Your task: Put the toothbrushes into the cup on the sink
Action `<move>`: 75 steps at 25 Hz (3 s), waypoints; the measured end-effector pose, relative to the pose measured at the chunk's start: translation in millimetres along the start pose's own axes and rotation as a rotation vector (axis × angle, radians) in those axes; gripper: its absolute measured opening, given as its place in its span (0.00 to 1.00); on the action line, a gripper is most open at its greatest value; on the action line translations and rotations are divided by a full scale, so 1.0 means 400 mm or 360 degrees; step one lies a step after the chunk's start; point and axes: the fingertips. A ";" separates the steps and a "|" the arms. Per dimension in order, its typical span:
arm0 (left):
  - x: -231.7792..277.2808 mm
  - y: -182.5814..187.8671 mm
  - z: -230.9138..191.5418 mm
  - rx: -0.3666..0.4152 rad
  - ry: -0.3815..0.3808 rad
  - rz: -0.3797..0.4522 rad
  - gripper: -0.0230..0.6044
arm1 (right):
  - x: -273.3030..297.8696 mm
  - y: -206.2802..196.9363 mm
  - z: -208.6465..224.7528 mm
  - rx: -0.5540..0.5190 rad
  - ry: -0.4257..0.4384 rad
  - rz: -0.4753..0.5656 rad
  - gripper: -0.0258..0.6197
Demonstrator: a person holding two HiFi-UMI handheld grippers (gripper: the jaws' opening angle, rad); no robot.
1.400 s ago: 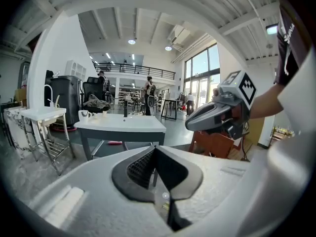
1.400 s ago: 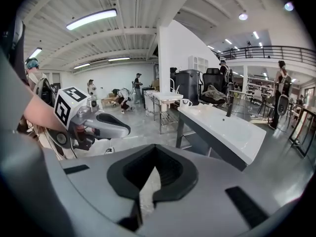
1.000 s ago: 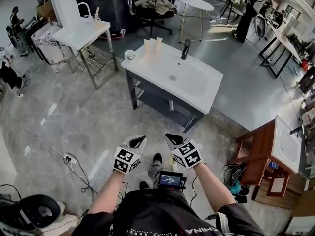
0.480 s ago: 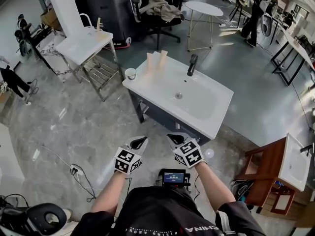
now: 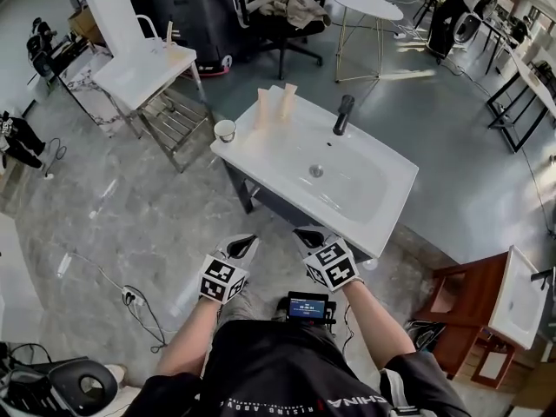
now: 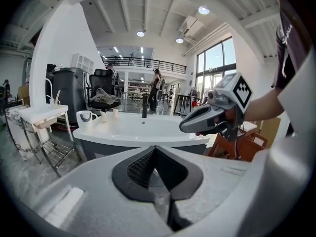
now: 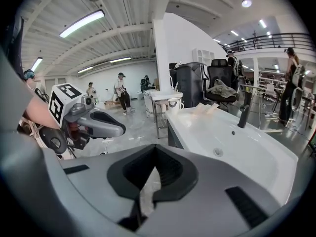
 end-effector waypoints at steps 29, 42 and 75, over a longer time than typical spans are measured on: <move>0.268 0.127 -0.564 0.0043 -0.0447 0.0048 0.03 | 0.497 0.281 0.254 0.0131 -0.0476 -0.0066 0.05; 0.350 0.129 -0.607 0.0025 -0.0454 0.0012 0.03 | 0.555 0.277 0.317 0.0110 -0.0471 -0.0145 0.05; 0.466 0.166 -0.588 0.0029 -0.0249 -0.0070 0.03 | 0.539 0.276 0.444 0.0026 -0.0260 -0.0138 0.05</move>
Point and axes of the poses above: the fingertips, and each gripper's own axes: x forward along the fingers, z to its right, y out of its top, and after that the axes turned 9 degrees about z, right-handed
